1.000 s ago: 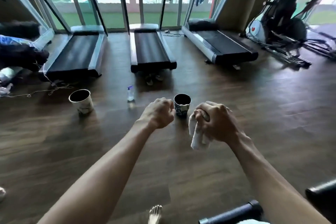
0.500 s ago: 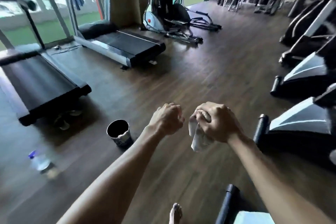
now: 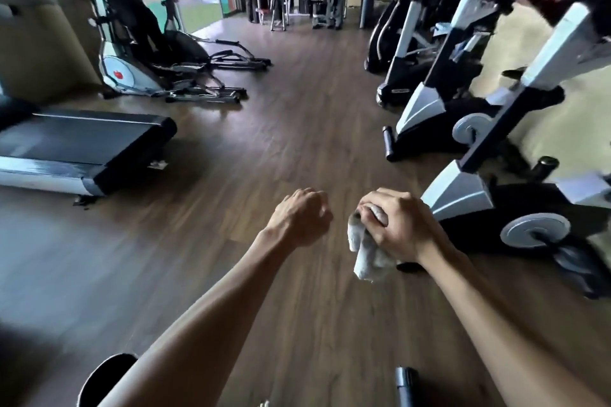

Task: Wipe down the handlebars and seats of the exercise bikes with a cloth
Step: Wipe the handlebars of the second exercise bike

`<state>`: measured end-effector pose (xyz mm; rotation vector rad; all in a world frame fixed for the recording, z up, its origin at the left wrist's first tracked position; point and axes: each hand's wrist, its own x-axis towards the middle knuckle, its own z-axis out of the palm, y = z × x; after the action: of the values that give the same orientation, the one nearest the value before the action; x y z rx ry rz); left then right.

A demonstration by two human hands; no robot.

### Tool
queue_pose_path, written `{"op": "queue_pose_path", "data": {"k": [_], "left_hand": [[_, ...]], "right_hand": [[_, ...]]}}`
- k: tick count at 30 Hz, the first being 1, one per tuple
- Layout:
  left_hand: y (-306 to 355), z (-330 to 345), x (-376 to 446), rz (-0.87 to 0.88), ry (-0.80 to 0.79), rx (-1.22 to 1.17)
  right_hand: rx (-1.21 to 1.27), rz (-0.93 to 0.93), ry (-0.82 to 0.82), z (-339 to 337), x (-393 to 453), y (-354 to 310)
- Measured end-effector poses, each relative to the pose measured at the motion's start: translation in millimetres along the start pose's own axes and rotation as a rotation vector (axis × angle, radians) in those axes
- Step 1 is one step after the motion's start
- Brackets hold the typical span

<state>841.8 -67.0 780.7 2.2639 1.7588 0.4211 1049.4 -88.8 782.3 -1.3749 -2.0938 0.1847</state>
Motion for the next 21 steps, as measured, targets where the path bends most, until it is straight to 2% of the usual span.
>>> {"op": "queue_pose_path", "data": {"k": [10, 17, 21], "left_hand": [[24.0, 25.0, 210.3, 0.364, -0.183, -0.059], [111.7, 64.4, 296.9, 0.655, -0.339, -0.167], [179.6, 95.9, 340.6, 0.791, -0.412, -0.443]], "right_hand": [[-0.153, 0.336, 0.281, -11.9, 71.6, 89.2], [-0.3, 0.566, 0.413, -43.5, 68.8, 159.0], [-0.338, 0.662, 0.485, -73.6, 71.5, 213.7]]}}
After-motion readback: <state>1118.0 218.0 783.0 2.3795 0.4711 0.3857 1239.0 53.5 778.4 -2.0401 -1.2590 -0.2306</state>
